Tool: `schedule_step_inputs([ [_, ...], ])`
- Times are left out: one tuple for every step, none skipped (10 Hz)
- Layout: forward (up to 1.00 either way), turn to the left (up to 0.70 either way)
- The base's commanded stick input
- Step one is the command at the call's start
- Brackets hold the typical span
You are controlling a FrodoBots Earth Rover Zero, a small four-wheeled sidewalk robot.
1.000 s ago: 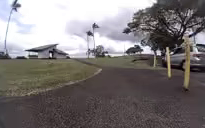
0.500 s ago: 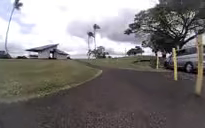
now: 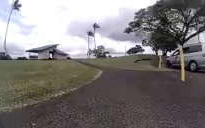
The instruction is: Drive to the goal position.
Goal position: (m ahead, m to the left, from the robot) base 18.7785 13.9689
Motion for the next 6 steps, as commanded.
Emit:
schedule_step_inputs([
  [0.7, 0.0],
  [0.7, 0.0],
  [0.7, 0.0],
  [0.7, 0.0],
  [0.7, 0.0],
  [0.7, 0.0],
])
